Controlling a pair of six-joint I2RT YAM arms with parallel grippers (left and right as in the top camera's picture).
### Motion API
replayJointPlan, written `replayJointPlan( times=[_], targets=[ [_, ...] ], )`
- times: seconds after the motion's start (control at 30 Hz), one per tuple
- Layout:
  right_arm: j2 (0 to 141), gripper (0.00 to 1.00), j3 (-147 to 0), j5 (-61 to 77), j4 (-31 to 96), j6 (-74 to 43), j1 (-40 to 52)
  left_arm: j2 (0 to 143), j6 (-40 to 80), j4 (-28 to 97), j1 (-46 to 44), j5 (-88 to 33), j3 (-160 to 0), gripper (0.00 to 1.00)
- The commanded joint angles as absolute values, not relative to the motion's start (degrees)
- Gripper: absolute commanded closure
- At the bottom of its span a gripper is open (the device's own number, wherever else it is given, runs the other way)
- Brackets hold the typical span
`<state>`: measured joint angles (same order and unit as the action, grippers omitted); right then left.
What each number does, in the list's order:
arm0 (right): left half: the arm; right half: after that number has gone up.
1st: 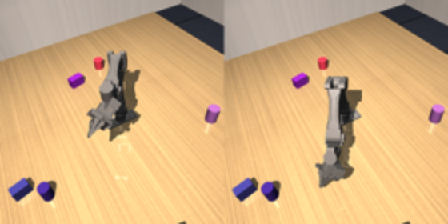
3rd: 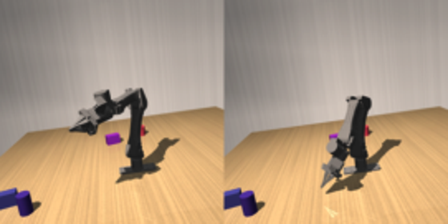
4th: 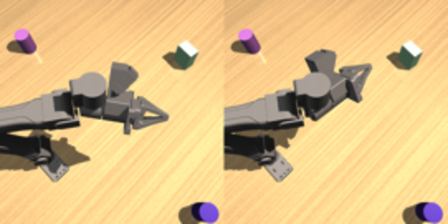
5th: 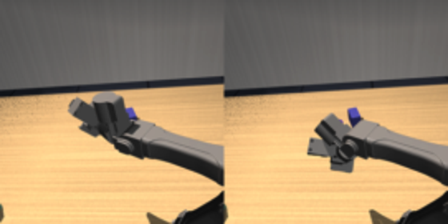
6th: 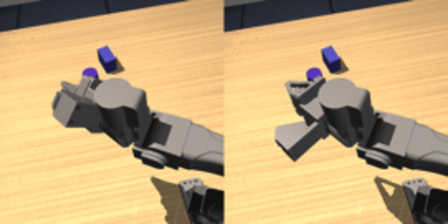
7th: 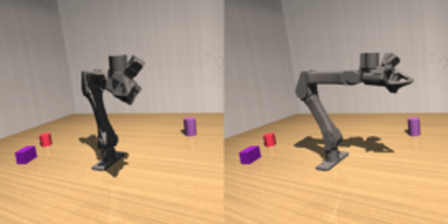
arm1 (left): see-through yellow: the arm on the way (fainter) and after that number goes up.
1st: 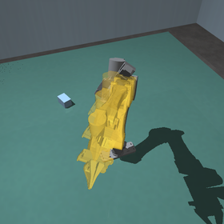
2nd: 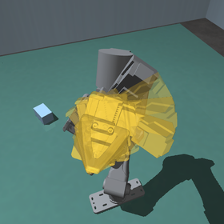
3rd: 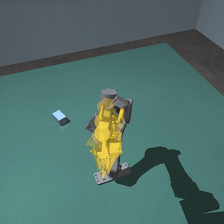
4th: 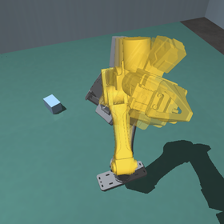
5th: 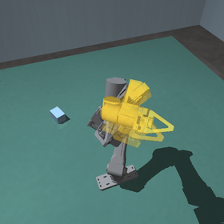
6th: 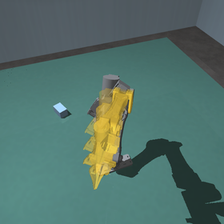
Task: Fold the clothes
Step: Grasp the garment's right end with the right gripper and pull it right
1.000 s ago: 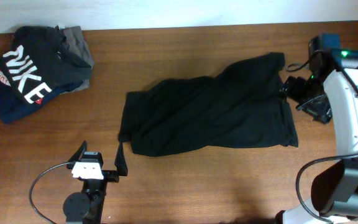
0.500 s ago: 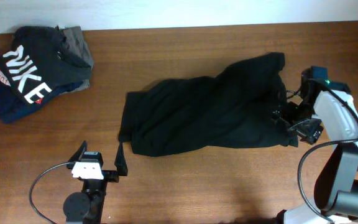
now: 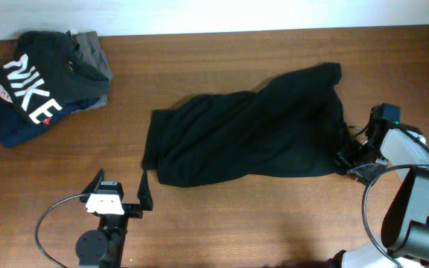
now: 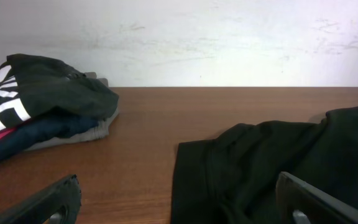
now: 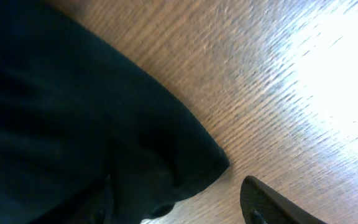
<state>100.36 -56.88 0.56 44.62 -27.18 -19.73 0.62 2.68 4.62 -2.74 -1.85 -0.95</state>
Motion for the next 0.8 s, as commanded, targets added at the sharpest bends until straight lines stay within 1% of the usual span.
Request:
replayJointPlan(
  times=[0.0, 0.07, 0.13, 0.17, 0.2, 0.23, 0.27, 0.3, 0.4, 0.53, 0.77],
  targets=[
    [100.66, 0.37, -54.17, 0.91, 42.00, -27.51, -19.79, 0.30, 3.01, 4.60, -2.46, -1.48, -0.47, 0.01],
    [100.66, 0.44, -53.54, 0.89, 40.62, -27.49, -19.79, 0.30, 3.01, 4.60, -2.44, -1.50, -0.47, 0.01],
    [100.66, 0.54, -53.56, 0.89, 39.75, -27.49, -19.79, 0.30, 3.01, 4.60, -2.46, -1.50, -0.47, 0.01],
    [100.66, 0.68, -53.56, 0.86, 39.07, -27.49, -19.79, 0.30, 3.01, 4.60, -2.46, -1.48, -0.49, 0.01],
    [100.66, 0.73, -53.56, 0.89, 38.70, -27.49, -19.79, 0.30, 3.01, 4.60, -2.46, -1.50, -0.47, 0.01],
    [100.64, 0.85, -53.56, 0.89, 38.44, -27.51, -19.79, 0.30, 3.01, 4.60, -2.46, -1.50, -0.47, 0.01],
    [100.64, 0.92, -53.56, 0.89, 38.30, -27.49, -19.79, 0.30, 3.01, 4.60, -2.44, -1.50, -0.47, 0.01],
    [100.64, 0.96, -53.56, 0.89, 38.33, -27.49, -19.79, 0.30, 3.01, 4.60, -2.46, -1.50, -0.47, 0.01],
    [100.05, 0.96, -54.02, 0.91, 38.85, -27.49, -19.79, 0.30, 3.01, 4.60, -2.46, -1.50, -0.47, 0.01],
    [97.65, 0.96, -56.71, 2.11, 42.76, -27.46, -19.79, 0.30, 3.01, 4.60, -2.46, -1.50, -0.47, 0.01],
    [87.88, 0.96, -64.49, 4.73, 54.72, -27.33, -19.79, 0.30, 3.01, 4.60, -2.46, -1.50, -0.47, 0.01]
  ],
)
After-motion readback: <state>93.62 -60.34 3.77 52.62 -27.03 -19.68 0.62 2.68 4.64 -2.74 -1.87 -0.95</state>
